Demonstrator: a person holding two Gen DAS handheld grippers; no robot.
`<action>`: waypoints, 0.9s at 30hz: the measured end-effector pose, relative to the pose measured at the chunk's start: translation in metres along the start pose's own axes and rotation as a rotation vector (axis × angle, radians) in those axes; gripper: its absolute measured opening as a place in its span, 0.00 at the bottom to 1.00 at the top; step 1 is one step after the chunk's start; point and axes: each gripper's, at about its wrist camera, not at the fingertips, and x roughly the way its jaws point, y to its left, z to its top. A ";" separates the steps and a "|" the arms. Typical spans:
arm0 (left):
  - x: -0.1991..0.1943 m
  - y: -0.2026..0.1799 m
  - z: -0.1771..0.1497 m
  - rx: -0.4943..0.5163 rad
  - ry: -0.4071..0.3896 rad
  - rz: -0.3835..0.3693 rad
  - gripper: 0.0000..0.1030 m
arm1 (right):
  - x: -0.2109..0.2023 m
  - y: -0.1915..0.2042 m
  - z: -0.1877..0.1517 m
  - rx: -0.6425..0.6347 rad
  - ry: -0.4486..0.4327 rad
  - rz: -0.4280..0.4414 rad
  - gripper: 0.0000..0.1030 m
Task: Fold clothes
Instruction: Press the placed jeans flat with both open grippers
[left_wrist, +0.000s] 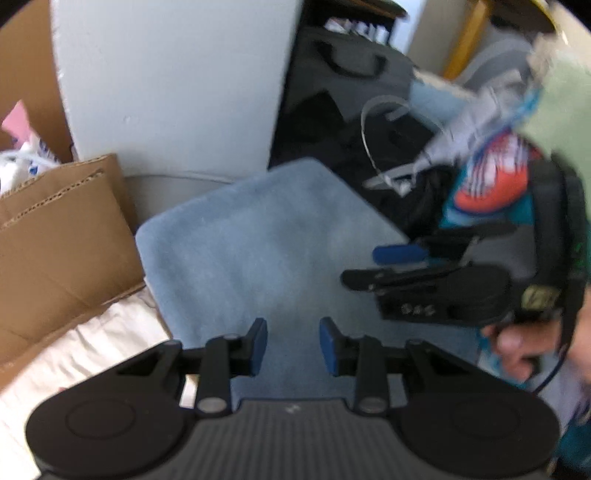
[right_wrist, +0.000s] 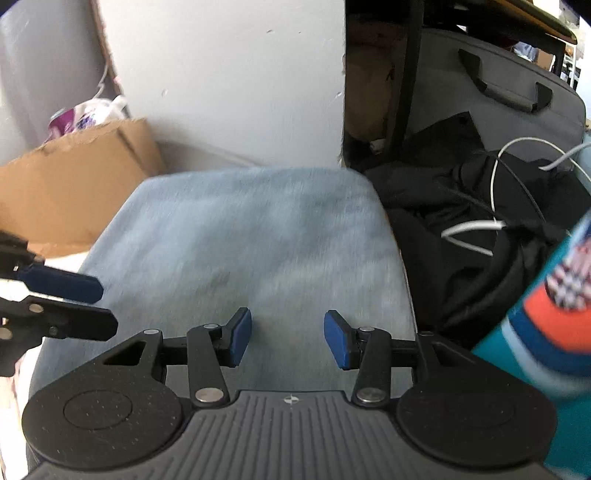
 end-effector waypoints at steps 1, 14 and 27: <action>0.002 0.000 -0.004 0.008 0.011 0.007 0.32 | -0.003 0.000 -0.005 -0.007 0.001 0.002 0.49; 0.020 0.002 -0.017 0.045 0.040 0.058 0.30 | -0.020 0.003 -0.034 0.006 0.010 -0.044 0.56; 0.021 0.007 -0.021 0.056 0.027 0.044 0.30 | -0.041 -0.006 -0.060 0.011 0.010 -0.056 0.57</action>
